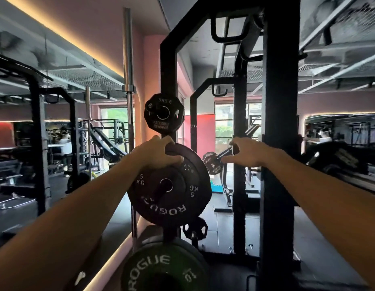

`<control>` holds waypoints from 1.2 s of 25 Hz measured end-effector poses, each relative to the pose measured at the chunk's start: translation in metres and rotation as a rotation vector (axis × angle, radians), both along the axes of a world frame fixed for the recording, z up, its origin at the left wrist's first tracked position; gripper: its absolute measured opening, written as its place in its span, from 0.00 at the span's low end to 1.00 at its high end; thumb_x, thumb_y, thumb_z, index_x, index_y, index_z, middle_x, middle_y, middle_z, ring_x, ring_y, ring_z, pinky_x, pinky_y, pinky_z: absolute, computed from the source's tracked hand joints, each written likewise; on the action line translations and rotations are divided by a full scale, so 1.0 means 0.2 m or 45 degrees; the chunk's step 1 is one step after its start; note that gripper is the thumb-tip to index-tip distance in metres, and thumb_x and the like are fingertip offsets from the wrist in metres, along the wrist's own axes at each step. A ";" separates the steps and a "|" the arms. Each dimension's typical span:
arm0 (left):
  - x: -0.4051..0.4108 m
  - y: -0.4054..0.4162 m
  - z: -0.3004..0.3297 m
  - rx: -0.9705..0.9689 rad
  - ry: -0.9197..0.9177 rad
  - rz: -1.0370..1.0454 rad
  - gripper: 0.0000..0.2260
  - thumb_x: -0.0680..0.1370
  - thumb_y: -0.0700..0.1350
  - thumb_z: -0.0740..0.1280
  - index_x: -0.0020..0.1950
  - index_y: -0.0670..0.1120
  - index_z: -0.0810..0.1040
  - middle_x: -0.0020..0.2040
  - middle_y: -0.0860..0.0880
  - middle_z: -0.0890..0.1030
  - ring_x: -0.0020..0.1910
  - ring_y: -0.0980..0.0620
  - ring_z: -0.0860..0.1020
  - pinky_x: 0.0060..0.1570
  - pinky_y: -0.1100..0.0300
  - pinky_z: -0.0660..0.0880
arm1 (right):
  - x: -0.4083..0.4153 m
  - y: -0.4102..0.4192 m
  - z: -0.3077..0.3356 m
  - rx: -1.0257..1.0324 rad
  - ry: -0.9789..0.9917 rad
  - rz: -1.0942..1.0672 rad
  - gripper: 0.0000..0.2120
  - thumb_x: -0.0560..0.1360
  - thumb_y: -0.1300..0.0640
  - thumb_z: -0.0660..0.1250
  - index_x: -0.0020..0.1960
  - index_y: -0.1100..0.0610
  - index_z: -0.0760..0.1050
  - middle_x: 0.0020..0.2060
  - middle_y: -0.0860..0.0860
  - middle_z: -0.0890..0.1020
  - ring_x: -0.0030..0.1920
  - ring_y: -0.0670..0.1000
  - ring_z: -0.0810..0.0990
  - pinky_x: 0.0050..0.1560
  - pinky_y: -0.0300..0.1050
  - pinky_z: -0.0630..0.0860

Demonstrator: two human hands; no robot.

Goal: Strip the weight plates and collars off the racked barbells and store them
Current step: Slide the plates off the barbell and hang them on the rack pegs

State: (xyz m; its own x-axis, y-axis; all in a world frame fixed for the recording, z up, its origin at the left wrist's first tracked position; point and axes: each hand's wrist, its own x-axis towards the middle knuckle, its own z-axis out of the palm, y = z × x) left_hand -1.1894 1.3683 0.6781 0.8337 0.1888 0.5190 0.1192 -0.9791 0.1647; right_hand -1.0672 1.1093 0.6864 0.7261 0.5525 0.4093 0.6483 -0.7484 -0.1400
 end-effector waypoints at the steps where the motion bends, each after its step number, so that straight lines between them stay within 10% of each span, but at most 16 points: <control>1: -0.07 -0.06 0.00 0.001 0.001 0.009 0.28 0.69 0.67 0.68 0.63 0.54 0.71 0.54 0.49 0.71 0.53 0.48 0.76 0.57 0.50 0.74 | -0.06 -0.05 -0.01 0.001 0.009 0.006 0.39 0.70 0.33 0.67 0.74 0.51 0.61 0.73 0.53 0.67 0.69 0.56 0.70 0.69 0.57 0.65; 15: -0.91 -1.05 -0.16 -0.082 0.048 -0.050 0.36 0.63 0.74 0.66 0.63 0.52 0.73 0.59 0.48 0.78 0.56 0.47 0.77 0.59 0.49 0.74 | -0.96 -1.09 -0.20 0.002 0.125 -0.062 0.39 0.71 0.35 0.67 0.75 0.51 0.58 0.72 0.53 0.69 0.69 0.56 0.70 0.69 0.59 0.65; 30: -0.36 -2.16 -0.19 -0.106 0.108 -0.266 0.32 0.72 0.66 0.67 0.69 0.49 0.69 0.61 0.43 0.76 0.53 0.46 0.76 0.57 0.51 0.73 | -0.68 -2.41 -0.24 0.005 0.189 -0.383 0.36 0.74 0.39 0.65 0.75 0.52 0.58 0.73 0.55 0.67 0.68 0.57 0.71 0.60 0.50 0.68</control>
State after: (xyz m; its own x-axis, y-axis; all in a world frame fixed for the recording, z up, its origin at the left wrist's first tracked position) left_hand -1.2618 0.9360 0.6405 0.8992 0.0464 0.4351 -0.0680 -0.9674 0.2438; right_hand -1.2023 0.6263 0.6386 0.9083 0.3029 0.2886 0.3707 -0.9024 -0.2195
